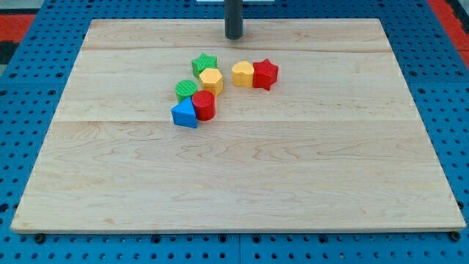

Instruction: Mpve the green star towards the top right

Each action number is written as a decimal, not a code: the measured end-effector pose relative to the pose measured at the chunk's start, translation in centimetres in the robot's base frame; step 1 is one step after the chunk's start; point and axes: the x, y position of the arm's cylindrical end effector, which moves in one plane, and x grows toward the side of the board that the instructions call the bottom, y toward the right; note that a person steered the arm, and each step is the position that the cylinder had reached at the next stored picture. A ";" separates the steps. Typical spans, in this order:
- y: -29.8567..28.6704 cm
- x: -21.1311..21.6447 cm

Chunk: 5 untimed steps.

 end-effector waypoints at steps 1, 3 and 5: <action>-5.6 4.5; -11.3 8.8; -0.6 7.7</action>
